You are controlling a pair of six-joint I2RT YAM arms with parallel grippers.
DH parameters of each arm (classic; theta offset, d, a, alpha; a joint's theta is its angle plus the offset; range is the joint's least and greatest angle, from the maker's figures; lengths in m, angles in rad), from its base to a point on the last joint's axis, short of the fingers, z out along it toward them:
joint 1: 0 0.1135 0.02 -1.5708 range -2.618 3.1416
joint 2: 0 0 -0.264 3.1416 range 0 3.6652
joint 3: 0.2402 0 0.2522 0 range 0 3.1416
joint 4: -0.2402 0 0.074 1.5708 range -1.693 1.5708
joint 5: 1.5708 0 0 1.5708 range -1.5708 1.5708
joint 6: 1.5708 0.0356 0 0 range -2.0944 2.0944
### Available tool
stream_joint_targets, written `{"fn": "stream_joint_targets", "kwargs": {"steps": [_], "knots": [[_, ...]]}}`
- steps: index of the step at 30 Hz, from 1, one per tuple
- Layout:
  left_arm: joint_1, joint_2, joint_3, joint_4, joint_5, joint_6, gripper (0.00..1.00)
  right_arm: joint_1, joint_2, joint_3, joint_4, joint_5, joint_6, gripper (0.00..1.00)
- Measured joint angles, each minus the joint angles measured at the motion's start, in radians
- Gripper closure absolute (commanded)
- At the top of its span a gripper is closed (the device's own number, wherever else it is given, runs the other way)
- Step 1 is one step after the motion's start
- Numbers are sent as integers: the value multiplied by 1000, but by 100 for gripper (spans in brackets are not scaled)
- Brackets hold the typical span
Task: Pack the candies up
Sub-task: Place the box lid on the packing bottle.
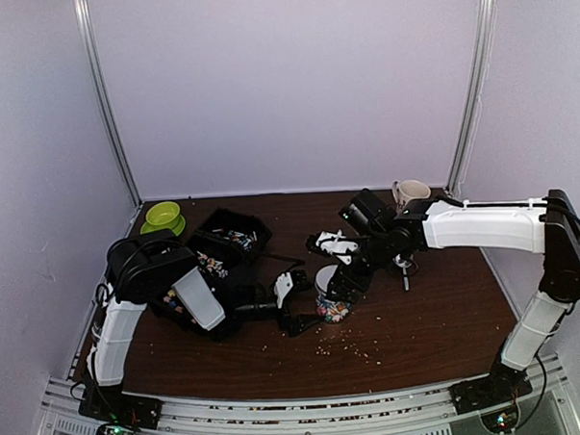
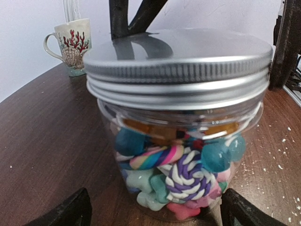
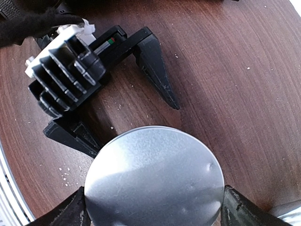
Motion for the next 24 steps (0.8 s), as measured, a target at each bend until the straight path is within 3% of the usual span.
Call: {"fn": "stream_joint_targets", "kwargs": {"steps": [8, 24], "knots": [[0, 0, 2, -3, 0, 0, 2, 11, -23, -24, 10, 18, 2, 0], [0, 0, 2, -5, -2, 0, 2, 13, -98, -58, 35, 8, 3, 0]]}}
